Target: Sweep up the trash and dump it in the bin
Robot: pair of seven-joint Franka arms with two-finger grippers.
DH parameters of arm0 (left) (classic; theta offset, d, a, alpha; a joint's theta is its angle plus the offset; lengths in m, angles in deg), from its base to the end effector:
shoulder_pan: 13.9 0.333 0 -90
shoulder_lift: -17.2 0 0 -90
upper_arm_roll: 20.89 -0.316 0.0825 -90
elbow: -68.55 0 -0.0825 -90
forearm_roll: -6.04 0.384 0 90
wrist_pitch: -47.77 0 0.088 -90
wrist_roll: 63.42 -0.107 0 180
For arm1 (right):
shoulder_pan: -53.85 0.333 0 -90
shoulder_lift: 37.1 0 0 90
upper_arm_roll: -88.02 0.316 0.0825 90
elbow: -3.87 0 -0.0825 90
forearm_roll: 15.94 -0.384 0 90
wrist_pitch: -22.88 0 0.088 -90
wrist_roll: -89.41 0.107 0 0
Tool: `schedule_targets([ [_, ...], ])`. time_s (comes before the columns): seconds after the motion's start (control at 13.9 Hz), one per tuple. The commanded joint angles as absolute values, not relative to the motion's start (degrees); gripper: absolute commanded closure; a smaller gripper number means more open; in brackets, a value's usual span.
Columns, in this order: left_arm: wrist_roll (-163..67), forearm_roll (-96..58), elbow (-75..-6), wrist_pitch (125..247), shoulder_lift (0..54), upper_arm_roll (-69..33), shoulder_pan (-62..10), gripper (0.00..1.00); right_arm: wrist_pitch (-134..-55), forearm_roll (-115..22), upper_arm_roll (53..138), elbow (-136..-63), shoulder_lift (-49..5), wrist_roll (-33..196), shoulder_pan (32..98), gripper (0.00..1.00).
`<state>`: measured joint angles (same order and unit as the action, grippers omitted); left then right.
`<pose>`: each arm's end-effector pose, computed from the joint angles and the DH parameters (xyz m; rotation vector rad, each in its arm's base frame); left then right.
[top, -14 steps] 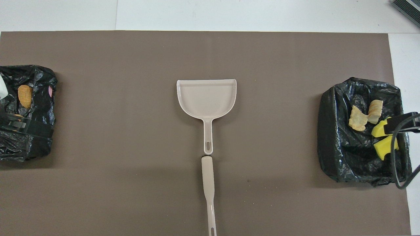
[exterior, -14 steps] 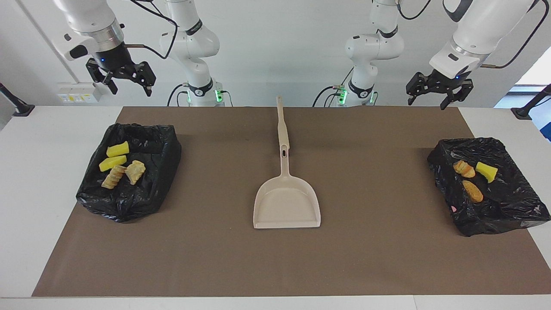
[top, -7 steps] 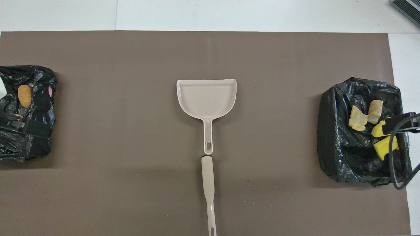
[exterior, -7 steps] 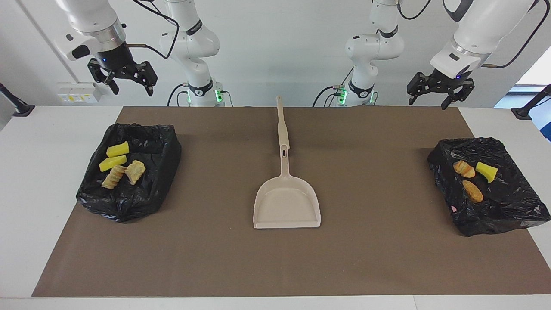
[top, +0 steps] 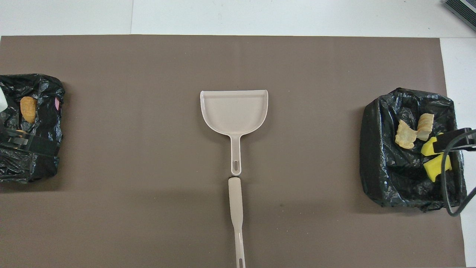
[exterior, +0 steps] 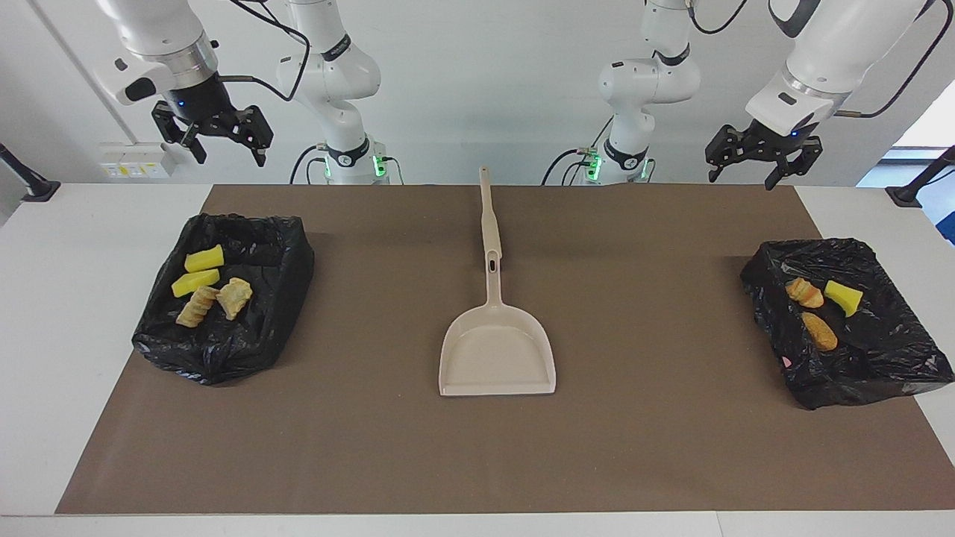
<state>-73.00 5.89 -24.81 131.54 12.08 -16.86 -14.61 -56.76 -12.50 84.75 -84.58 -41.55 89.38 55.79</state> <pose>0.5128 -0.0446 0.6357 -3.1144 0.3907 0.1230 0.5103 -0.0205 0.6634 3.0848 -0.0477 -0.1187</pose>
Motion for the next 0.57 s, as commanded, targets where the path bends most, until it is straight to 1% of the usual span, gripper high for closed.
schedule_targets([
  [0.0, -72.65, 6.92, -25.14, 131.97, 11.49, -17.11, -14.87, 0.00, -56.75, -13.39, 84.68, -85.08, -42.20, 87.38, 55.52, 0.00],
  [0.5, -72.47, 6.75, -25.06, 131.97, 11.49, -16.41, -16.10, 0.00, -56.75, -13.39, 84.59, -85.25, -42.37, 87.30, 55.43, 0.00],
])
